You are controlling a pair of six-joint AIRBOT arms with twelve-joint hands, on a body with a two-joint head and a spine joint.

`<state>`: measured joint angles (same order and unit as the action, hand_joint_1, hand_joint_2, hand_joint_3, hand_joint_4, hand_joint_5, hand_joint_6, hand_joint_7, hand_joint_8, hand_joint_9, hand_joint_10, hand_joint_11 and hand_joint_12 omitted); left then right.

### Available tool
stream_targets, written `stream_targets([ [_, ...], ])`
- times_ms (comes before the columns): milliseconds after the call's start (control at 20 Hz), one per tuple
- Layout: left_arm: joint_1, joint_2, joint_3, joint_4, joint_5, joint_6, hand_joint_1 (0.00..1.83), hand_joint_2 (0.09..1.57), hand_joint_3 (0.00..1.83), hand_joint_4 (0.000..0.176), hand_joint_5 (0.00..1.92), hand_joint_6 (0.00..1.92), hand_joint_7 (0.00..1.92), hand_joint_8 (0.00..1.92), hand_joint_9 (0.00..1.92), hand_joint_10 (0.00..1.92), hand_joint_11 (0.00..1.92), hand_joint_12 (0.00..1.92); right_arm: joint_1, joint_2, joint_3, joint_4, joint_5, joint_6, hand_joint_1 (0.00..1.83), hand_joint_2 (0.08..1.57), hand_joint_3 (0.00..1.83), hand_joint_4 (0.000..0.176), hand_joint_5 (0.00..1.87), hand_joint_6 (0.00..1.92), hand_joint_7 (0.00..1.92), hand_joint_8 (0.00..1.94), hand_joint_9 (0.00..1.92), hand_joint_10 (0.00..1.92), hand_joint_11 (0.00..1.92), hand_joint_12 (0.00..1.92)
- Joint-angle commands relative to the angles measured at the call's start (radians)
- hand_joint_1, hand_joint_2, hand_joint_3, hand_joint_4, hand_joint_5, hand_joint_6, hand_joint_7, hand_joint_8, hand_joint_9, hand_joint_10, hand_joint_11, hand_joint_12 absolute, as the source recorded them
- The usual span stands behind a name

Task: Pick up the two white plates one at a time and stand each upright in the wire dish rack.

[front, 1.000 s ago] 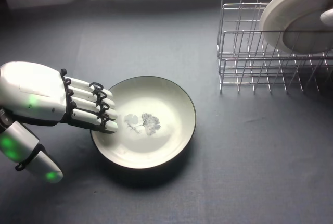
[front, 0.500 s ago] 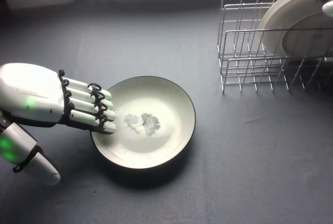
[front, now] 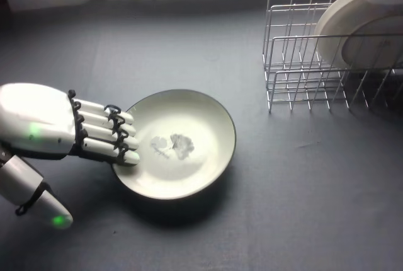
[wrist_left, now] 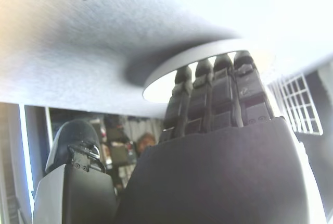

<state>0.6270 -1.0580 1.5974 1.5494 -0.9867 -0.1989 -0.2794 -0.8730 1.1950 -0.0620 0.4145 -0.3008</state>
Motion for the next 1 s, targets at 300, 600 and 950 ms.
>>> stream_targets([
  [300, 0.055, -0.012, -0.006, -0.020, -0.026, 0.007, 0.00, 1.08, 0.00, 0.000, 0.09, 0.01, 0.04, 0.01, 0.00, 0.00, 0.00, 0.00, 0.028, 0.011, -0.049, -0.354, 0.222, 0.006, 1.06, 1.08, 0.00, 0.000, 0.31, 0.00, 0.29, 0.00, 0.25, 0.00, 0.00, 0.84],
  [600, 0.057, -0.012, -0.010, -0.021, -0.029, 0.009, 0.00, 1.09, 0.00, 0.000, 0.11, 0.01, 0.06, 0.01, 0.02, 0.01, 0.00, 0.00, 0.028, 0.012, -0.053, -0.707, 0.328, 0.012, 0.99, 0.92, 0.00, 0.000, 0.00, 0.00, 0.00, 0.00, 0.00, 0.00, 0.00, 0.24],
  [950, 0.056, -0.013, -0.011, -0.021, -0.031, 0.013, 0.00, 1.08, 0.00, 0.000, 0.10, 0.01, 0.04, 0.01, 0.00, 0.00, 0.00, 0.00, -0.004, 0.003, -0.056, -0.929, 0.414, 0.011, 1.42, 0.92, 0.01, 0.000, 0.00, 0.00, 0.00, 0.00, 0.00, 0.00, 0.00, 0.30],
])
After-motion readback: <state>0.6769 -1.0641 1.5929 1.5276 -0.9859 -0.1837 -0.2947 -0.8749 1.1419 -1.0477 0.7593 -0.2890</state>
